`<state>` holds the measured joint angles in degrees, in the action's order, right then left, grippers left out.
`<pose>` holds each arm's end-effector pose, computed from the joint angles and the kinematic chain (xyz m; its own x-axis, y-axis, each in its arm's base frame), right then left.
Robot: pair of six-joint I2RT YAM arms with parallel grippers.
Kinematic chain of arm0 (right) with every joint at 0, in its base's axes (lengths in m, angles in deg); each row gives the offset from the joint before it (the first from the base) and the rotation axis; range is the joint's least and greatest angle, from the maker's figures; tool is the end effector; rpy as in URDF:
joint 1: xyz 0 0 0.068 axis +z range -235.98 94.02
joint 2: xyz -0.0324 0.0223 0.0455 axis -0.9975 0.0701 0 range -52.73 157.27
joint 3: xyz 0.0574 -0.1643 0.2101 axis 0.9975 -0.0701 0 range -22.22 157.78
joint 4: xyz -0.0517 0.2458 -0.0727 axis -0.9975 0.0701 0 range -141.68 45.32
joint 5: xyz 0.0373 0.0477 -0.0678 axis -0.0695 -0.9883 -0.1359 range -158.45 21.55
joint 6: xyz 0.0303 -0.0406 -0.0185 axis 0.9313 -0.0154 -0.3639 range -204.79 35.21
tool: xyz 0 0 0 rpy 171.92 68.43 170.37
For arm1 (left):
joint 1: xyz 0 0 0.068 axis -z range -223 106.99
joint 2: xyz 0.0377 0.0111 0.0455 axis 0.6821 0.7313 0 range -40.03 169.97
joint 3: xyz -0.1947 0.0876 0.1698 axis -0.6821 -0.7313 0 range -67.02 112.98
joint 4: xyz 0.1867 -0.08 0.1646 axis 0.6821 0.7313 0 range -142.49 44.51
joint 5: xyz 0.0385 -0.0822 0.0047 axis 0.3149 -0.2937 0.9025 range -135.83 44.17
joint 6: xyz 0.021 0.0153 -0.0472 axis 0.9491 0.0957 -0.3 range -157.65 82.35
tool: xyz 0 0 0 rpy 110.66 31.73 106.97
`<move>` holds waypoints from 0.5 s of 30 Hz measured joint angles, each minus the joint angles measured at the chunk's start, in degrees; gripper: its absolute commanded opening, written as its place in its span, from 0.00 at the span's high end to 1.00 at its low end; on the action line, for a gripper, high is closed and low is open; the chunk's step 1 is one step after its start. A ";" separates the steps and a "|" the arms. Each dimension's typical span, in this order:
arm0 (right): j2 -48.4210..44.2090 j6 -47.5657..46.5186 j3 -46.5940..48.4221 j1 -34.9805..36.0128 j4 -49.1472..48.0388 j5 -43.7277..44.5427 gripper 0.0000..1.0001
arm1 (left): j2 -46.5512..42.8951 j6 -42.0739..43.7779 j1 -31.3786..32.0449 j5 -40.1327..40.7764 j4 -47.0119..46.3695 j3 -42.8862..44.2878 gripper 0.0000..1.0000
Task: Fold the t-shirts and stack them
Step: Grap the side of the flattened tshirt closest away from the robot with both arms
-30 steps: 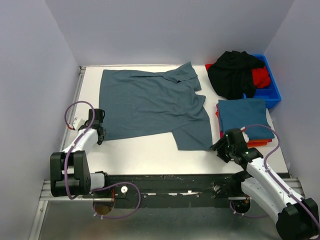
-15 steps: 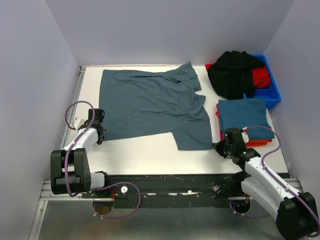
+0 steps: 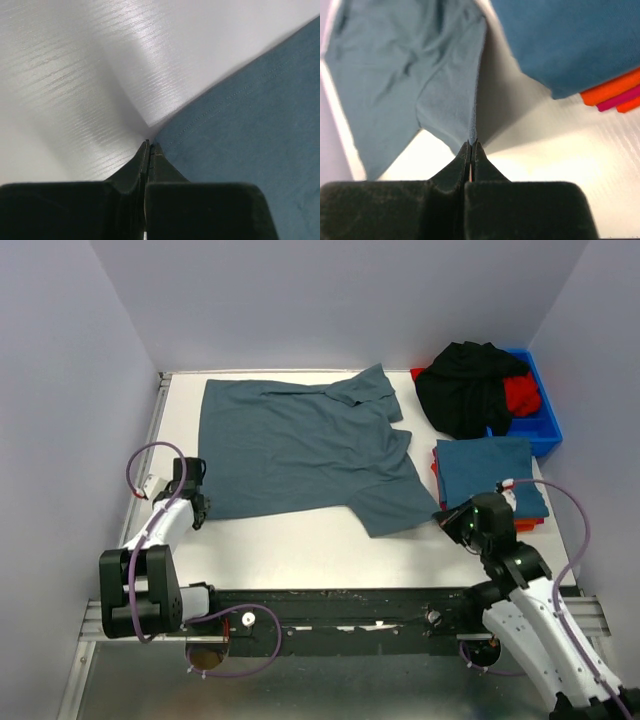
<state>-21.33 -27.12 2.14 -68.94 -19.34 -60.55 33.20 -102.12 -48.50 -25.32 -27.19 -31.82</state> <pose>0.1253 0.0334 0.2113 -0.4839 0.7271 -0.4870 0.4117 0.6802 0.6065 0.2197 0.0337 0.1667 -0.1612 -0.8645 -0.4760 -0.9088 0.3181 -0.2700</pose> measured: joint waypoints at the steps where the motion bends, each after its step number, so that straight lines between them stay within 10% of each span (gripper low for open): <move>1: -2.10 -0.87 1.79 0.00 1.68 0.00 0.99 | -0.35 0.02 -0.04 0.00 0.26 0.00 1.00; 15: 1.66 -7.67 7.28 0.00 13.57 -8.90 0.99 | -7.61 -0.02 -0.13 -0.04 3.78 -0.13 1.00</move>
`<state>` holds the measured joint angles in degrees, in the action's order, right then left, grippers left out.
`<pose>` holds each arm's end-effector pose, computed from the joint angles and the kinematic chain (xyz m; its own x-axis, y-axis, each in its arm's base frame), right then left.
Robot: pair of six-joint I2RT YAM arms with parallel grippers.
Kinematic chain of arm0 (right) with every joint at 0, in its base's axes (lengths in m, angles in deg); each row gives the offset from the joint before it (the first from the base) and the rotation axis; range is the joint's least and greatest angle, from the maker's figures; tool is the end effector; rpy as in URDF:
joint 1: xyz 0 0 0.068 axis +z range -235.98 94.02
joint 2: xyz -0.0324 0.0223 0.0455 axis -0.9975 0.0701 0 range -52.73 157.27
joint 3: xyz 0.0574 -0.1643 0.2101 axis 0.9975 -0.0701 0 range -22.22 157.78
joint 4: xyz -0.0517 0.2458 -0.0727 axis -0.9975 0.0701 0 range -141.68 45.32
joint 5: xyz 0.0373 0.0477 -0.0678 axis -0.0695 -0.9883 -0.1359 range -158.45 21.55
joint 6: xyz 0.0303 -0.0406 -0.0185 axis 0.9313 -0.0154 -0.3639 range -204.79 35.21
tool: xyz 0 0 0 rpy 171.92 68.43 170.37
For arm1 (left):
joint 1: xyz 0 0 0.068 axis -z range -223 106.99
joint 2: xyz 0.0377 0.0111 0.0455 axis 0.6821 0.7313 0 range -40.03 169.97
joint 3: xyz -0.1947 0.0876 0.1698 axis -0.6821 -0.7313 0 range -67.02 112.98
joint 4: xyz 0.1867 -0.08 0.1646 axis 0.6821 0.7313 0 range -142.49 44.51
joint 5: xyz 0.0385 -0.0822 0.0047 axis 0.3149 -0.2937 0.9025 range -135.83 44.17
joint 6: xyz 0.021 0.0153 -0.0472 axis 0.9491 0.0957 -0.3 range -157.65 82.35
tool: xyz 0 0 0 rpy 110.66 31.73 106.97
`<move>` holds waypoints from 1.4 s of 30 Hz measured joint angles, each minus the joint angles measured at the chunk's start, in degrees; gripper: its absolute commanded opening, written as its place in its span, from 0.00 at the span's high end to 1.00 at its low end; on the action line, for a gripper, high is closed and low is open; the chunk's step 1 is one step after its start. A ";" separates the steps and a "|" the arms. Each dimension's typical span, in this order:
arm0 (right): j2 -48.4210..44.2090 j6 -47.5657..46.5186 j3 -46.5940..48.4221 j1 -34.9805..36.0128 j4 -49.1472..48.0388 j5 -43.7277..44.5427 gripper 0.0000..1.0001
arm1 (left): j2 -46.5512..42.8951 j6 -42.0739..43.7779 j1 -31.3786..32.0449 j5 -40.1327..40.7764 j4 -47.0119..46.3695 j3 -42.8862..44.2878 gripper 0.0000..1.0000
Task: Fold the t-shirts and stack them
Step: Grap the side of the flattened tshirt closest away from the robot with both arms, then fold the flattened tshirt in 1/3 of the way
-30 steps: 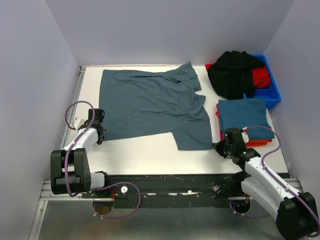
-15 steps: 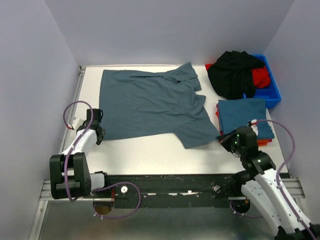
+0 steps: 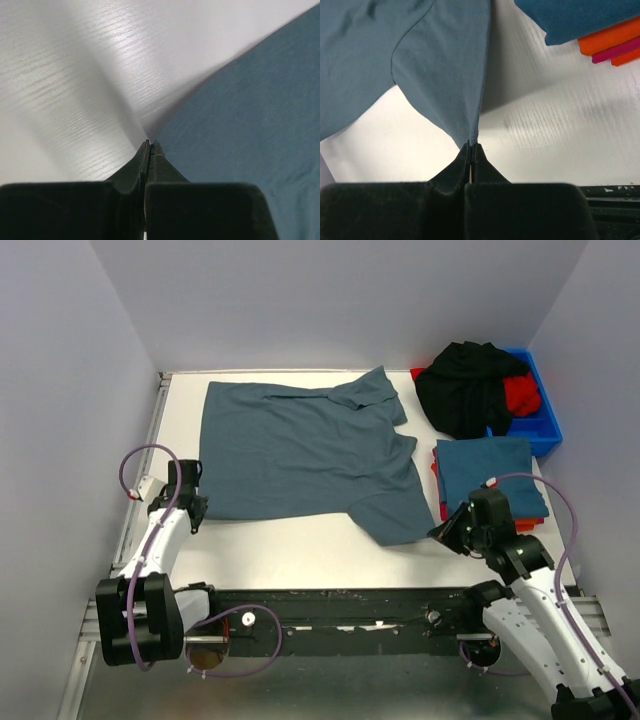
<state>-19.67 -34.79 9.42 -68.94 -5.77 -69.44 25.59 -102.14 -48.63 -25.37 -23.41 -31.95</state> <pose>0.1140 0.0357 0.2309 -0.6849 0.5912 -0.4259 0.3430 0.7773 0.5274 0.2045 0.0327 0.1885 -0.1282 -0.8622 -0.4900 -0.8902 0.3178 -0.3264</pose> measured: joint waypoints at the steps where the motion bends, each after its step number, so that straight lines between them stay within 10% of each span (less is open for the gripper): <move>1: 0.68 -0.35 -0.02 0.00 0.22 -0.63 0.99 | -0.39 0.00 -0.02 0.02 0.22 -0.09 1.00; 8: 5.05 -2.78 4.26 0.15 0.57 -1.92 0.99 | -2.01 0.04 -0.76 0.02 1.31 0.04 1.00; 21: 23.41 -12.31 40.70 0.24 -0.37 5.73 0.99 | 4.52 1.51 -0.81 -1.77 7.13 22.08 1.00; 36: -0.24 -9.84 16.46 1.01 8.63 -9.46 0.99 | -6.25 3.02 -1.01 -1.70 7.89 1.09 1.00; 42: 3.54 -9.51 13.27 1.01 5.40 -12.26 0.99 | -3.72 3.41 -1.03 -1.75 6.64 1.31 1.00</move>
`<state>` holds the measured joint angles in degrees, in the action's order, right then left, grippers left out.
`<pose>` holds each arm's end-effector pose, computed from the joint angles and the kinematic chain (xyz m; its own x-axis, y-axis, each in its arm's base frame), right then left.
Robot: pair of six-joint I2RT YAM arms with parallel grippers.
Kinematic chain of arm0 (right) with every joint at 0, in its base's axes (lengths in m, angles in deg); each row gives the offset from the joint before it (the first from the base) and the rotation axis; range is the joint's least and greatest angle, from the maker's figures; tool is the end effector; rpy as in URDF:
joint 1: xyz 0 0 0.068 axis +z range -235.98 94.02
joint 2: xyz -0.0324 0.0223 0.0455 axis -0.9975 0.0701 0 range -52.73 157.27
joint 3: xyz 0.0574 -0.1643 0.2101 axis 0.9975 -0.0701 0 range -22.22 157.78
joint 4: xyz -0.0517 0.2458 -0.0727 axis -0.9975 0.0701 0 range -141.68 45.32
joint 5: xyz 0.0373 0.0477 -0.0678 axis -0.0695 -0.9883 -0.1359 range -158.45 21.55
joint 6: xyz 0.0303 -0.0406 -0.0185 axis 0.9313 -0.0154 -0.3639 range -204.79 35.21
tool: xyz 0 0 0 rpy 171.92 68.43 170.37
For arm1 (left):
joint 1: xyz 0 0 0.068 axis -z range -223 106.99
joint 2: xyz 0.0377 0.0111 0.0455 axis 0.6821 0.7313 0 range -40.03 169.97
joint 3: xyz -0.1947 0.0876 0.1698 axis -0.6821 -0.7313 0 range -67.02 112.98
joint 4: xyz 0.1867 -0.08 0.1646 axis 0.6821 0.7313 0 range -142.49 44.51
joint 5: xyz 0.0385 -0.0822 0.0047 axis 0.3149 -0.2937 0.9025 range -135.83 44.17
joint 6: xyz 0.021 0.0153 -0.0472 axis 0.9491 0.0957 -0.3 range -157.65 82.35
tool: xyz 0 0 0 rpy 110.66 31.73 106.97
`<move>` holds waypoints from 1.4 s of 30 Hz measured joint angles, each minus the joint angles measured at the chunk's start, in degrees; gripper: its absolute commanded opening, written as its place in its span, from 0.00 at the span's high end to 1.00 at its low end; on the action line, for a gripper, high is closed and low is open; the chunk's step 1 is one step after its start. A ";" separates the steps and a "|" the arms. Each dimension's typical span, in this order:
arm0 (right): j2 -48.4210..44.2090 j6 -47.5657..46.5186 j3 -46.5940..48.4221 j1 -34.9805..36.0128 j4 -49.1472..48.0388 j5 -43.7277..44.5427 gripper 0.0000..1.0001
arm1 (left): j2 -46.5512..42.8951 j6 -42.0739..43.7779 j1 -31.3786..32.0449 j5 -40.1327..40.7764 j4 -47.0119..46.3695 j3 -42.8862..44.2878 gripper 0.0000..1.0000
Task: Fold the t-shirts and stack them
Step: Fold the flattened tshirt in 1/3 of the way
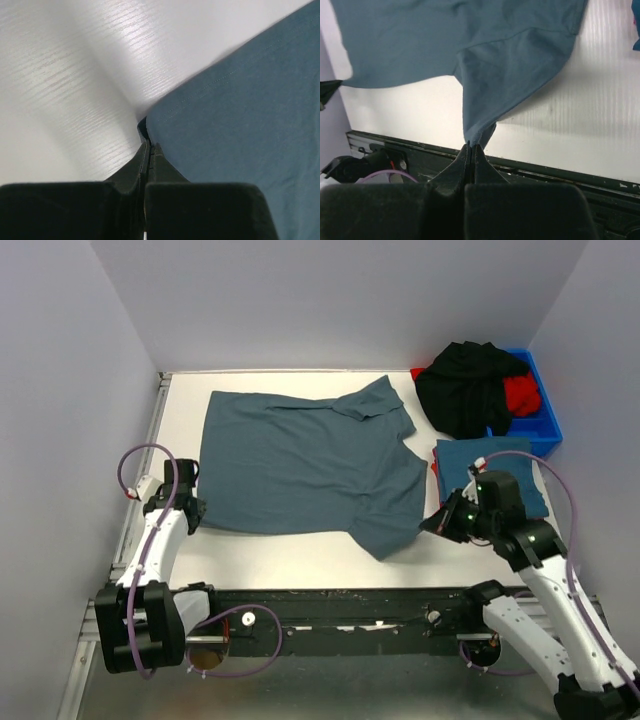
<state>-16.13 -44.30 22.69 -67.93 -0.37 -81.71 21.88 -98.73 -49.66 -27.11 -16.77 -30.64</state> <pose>0.1127 0.0454 0.2916 -0.7926 0.4065 -0.4546 0.0704 0.8015 0.5939 0.1918 0.0340 0.2005 -0.1908 -0.8568 -0.4790 -0.8895 0.3574 -0.2849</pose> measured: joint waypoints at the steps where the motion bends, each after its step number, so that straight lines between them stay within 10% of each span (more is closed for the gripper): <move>1: 1.86 -0.02 -1.01 0.00 -0.87 -0.33 0.99 | 0.70 0.15 0.00 0.02 -0.04 0.31 1.00; 10: 17.90 -1.64 2.36 0.02 -5.53 1.77 0.99 | 5.57 0.17 0.00 -0.33 -1.46 3.61 1.00; 42: 76.08 -8.44 68.65 -5.03 -2.75 9.05 0.99 | 37.33 -5.03 -1.53 -5.38 -0.92 35.50 1.00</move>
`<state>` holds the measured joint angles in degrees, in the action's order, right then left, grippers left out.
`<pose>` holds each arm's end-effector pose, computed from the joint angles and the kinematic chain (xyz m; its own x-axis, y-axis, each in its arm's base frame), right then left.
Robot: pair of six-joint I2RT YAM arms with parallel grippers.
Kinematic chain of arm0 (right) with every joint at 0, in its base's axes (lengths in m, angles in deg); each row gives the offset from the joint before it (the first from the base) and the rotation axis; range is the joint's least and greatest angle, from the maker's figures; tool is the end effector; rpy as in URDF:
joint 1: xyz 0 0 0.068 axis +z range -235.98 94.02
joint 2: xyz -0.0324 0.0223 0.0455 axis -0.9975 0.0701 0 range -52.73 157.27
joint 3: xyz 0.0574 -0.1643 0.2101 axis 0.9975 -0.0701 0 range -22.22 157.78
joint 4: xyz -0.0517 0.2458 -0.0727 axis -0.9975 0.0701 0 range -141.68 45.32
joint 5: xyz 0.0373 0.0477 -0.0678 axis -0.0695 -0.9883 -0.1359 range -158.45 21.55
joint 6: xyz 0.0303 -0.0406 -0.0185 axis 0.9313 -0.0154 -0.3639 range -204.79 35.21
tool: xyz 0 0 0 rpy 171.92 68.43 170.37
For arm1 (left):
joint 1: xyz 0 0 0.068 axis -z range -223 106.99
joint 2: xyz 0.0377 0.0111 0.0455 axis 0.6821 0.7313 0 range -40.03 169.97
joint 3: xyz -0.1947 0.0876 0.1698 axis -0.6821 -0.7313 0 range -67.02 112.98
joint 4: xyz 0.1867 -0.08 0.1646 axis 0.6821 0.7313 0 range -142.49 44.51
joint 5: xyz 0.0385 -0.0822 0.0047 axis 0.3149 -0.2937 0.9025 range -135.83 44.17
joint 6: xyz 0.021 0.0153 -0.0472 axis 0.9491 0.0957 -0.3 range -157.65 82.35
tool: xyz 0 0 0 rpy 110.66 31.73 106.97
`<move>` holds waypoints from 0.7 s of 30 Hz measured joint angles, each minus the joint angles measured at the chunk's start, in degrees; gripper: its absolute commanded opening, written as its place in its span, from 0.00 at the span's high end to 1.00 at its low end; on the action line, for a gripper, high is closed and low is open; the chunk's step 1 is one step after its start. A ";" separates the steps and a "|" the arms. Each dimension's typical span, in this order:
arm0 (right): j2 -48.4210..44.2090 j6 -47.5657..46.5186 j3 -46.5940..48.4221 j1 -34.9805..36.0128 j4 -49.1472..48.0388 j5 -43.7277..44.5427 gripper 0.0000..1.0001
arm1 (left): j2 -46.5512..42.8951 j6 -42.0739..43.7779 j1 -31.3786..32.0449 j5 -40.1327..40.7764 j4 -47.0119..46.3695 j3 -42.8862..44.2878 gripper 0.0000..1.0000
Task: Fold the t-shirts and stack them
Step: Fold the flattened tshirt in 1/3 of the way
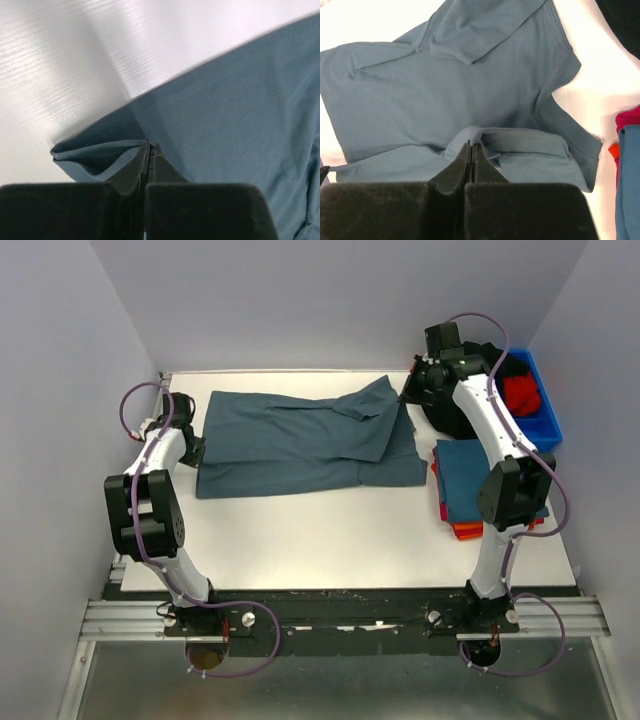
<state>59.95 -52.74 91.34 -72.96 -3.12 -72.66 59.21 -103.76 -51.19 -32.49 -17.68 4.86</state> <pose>0.4276 0.1017 0.3399 -0.7554 0.3686 -0.5418 0.1511 0.9025 0.4033 0.3534 0.0592 0.2187 -0.1303 -0.9175 -0.3757 -0.8996 0.2687 -0.3442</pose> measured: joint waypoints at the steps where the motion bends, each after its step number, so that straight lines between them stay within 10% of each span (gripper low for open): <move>1: 1.18 -0.13 1.44 -0.02 0.57 -0.02 0.99 | 0.22 -0.04 -0.37 -0.26 -0.04 0.00 1.00; 21: 6.80 -0.63 7.34 -4.33 4.24 -0.11 0.99 | 4.83 -0.15 -1.46 -4.02 -5.95 2.49 1.00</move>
<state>66.75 -53.37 98.68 -77.29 1.12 -72.77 64.04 -103.91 -52.65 -36.51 -23.63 7.35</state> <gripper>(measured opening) 0.013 0.013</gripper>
